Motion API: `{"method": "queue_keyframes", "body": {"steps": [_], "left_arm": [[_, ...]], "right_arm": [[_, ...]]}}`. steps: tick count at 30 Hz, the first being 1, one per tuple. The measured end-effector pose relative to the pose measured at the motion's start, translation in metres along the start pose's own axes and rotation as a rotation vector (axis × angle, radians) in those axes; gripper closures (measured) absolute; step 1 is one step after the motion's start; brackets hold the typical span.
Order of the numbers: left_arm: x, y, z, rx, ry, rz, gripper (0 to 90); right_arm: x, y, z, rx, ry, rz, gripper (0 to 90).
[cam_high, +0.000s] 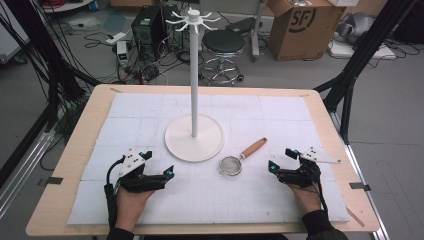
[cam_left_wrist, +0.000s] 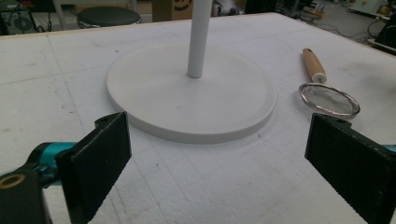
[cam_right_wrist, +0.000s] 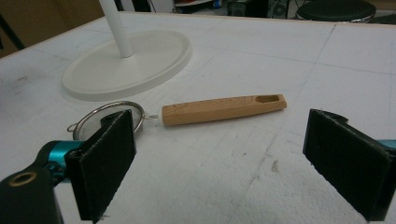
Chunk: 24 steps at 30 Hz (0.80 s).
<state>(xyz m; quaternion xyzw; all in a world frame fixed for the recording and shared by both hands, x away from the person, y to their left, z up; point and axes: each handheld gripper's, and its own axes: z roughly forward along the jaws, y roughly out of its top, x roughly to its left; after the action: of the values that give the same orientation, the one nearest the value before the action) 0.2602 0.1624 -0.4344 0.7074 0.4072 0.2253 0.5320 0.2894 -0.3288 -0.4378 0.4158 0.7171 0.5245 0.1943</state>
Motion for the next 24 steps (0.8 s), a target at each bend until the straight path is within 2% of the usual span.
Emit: {"method": "queue_keyframes", "body": {"steps": [9,11,13,14,15,17,20,22,24], "left_arm": [[0.000,0.000,0.000,-0.008,-0.003,-0.005,7.6],[0.000,0.000,0.000,-0.007,-0.003,-0.005,7.5],[0.000,-0.001,0.000,-0.005,-0.002,-0.010,7.5],[0.000,-0.001,0.000,-0.004,-0.003,-0.011,7.5],[0.000,-0.001,0.000,-0.003,-0.003,-0.015,7.5],[0.001,-0.001,0.000,-0.001,0.002,-0.007,7.5],[0.001,-0.002,-0.001,-0.003,0.003,-0.015,7.6],[0.001,-0.002,-0.001,-0.006,0.000,-0.017,7.5],[0.001,-0.002,-0.001,-0.007,0.003,-0.018,7.5]], "right_arm": [[-0.001,0.001,-0.001,-0.011,-0.008,0.011,9.4],[-0.002,0.001,-0.001,-0.021,-0.009,0.016,14.2],[-0.003,0.001,-0.001,-0.024,-0.009,0.027,16.3],[-0.006,0.002,0.000,-0.026,-0.001,0.052,16.8],[-0.008,0.002,0.000,-0.031,0.002,0.062,20.1],[-0.010,0.003,0.000,-0.030,0.010,0.077,36.0],[-0.013,0.004,0.003,-0.019,0.012,0.091,41.1],[-0.016,0.005,0.007,-0.008,0.024,0.097,50.1],[-0.016,0.007,0.009,0.004,0.028,0.095,54.9]]}}
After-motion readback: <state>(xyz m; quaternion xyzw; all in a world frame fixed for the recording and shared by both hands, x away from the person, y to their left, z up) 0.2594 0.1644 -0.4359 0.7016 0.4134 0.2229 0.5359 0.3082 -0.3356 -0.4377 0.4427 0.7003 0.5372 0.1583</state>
